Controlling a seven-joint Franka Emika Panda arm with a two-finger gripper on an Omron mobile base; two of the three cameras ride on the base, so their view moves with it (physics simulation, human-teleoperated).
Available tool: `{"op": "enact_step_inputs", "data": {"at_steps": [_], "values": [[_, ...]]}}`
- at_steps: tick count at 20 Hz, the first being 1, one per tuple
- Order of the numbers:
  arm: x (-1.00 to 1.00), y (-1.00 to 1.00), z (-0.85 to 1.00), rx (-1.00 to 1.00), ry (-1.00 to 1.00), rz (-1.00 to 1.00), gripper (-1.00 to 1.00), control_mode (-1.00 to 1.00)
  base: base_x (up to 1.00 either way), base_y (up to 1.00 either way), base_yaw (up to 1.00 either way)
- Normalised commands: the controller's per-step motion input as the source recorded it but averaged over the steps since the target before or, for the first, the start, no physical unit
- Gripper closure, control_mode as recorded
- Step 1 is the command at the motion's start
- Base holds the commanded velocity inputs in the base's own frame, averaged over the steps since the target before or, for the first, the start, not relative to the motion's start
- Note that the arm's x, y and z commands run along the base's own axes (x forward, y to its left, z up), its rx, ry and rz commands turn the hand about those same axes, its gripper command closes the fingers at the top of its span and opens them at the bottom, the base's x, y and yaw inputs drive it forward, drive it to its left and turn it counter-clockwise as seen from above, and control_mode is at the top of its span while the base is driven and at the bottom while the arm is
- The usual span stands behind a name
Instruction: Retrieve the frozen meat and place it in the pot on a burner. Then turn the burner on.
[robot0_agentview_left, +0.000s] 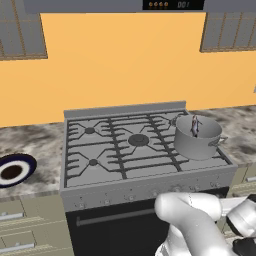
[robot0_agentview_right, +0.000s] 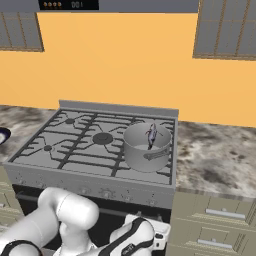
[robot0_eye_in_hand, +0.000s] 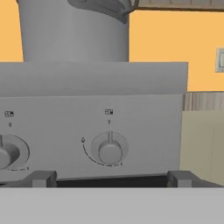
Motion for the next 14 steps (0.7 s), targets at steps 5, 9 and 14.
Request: {"op": "enact_step_inputs", "data": {"at_steps": [5, 9, 14], "values": [[0.24, 0.00, 0.00, 0.00, -0.01, 0.00, -1.00, -1.00, 0.00, 0.00, 0.00], [0.19, 0.00, 0.00, 0.00, -0.04, 0.00, -1.00, -1.00, 0.00, 0.00, 0.00], [0.16, 0.00, -0.02, 0.00, -0.08, 0.00, -1.00, -1.00, 0.00, 0.00, 0.00]]}}
